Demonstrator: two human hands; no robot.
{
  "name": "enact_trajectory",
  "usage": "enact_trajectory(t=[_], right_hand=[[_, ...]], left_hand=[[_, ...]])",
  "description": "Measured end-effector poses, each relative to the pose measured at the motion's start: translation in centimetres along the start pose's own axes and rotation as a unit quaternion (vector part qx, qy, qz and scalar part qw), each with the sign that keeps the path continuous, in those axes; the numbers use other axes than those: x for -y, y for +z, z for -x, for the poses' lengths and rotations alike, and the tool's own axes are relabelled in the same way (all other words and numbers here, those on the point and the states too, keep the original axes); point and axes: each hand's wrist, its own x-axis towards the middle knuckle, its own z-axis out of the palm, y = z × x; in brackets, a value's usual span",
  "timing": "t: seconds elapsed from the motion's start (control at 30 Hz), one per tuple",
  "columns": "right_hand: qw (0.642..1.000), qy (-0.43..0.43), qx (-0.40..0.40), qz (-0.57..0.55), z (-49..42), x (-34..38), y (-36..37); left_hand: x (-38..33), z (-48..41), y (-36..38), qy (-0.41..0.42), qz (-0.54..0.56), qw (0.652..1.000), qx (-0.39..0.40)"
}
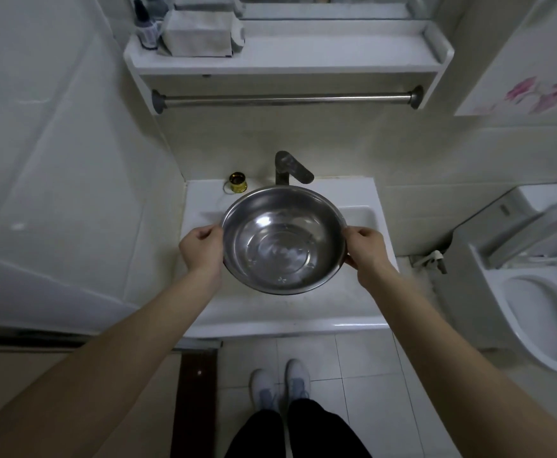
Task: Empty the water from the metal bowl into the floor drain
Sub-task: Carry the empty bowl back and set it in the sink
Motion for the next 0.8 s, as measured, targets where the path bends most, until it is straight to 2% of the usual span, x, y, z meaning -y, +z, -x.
enact_trajectory(t=[0.8], right_hand=[[0.997,0.067,0.001,0.029,-1.5,-5.3,1.0]], left_hand=[[5.8,-0.1,-0.6,-0.049,-0.030,0.998,0.001]])
